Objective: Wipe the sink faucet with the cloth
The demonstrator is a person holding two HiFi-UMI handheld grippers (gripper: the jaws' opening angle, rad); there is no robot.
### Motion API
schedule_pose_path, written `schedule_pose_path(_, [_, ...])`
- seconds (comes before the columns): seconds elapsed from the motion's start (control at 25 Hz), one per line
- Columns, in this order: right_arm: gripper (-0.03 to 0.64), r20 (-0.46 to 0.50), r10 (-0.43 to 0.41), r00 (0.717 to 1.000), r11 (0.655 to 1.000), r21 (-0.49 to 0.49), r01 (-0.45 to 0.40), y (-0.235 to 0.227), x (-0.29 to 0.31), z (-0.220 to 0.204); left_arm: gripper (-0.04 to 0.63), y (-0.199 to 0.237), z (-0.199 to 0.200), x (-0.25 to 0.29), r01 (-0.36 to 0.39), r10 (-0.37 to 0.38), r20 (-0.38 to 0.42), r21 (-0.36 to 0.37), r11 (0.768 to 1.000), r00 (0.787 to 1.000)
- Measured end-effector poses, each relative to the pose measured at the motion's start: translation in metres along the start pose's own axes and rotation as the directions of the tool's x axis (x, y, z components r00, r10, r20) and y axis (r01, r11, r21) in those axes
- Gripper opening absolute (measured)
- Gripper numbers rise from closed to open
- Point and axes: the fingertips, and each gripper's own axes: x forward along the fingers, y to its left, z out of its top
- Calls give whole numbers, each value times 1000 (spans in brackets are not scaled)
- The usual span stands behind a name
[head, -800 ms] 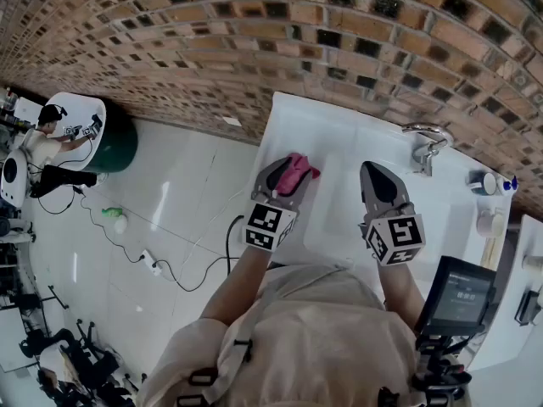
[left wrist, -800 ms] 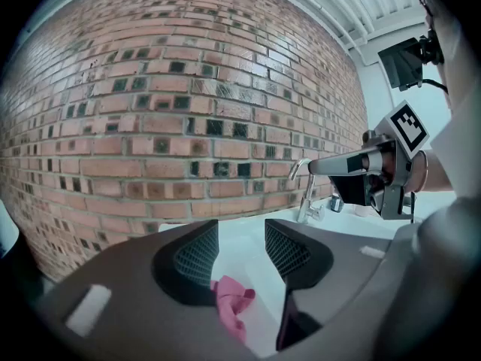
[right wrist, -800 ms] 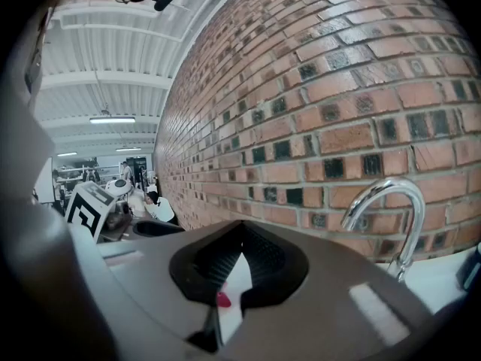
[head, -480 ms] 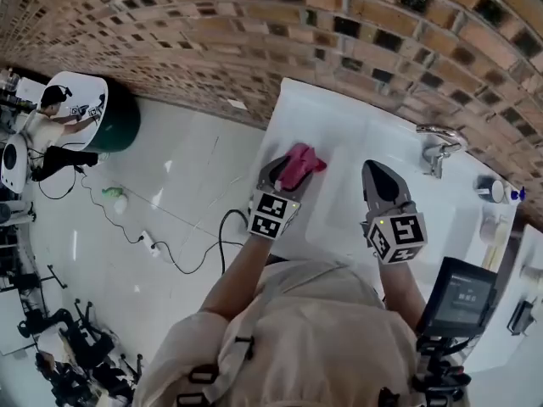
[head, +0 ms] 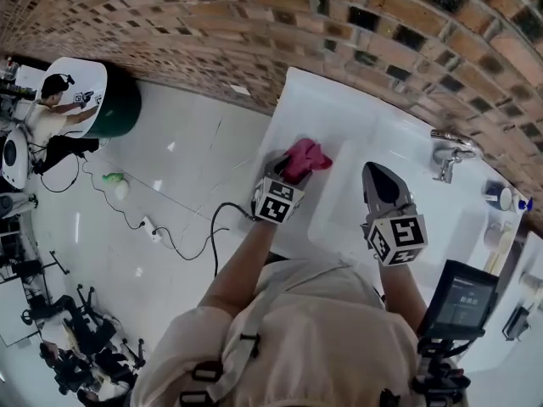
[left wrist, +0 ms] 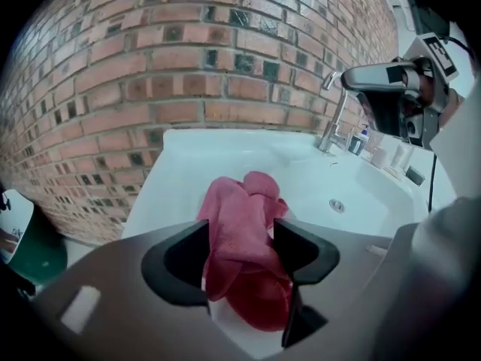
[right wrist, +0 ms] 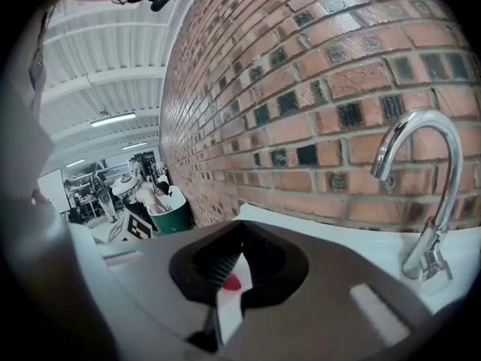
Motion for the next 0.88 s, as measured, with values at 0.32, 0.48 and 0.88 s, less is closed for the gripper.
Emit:
schedule_pose_path(0.32, [-11, -17, -8, 1000, 1000, 23, 8, -9, 7, -7, 241, 10, -14, 16, -9, 8, -43, -2, 1000, 999])
schedule_pose_path(0.48, [-11, -16, -25, 1000, 999, 39, 25, -11, 4, -4, 165, 16, -12, 14, -12, 11, -60, -23, 1000, 998])
schedule_pose_path(0.88, [-11, 39, -84, 996, 996, 37, 82, -24, -25, 5, 110, 1, 28, 1, 32, -33, 25, 10, 999, 999])
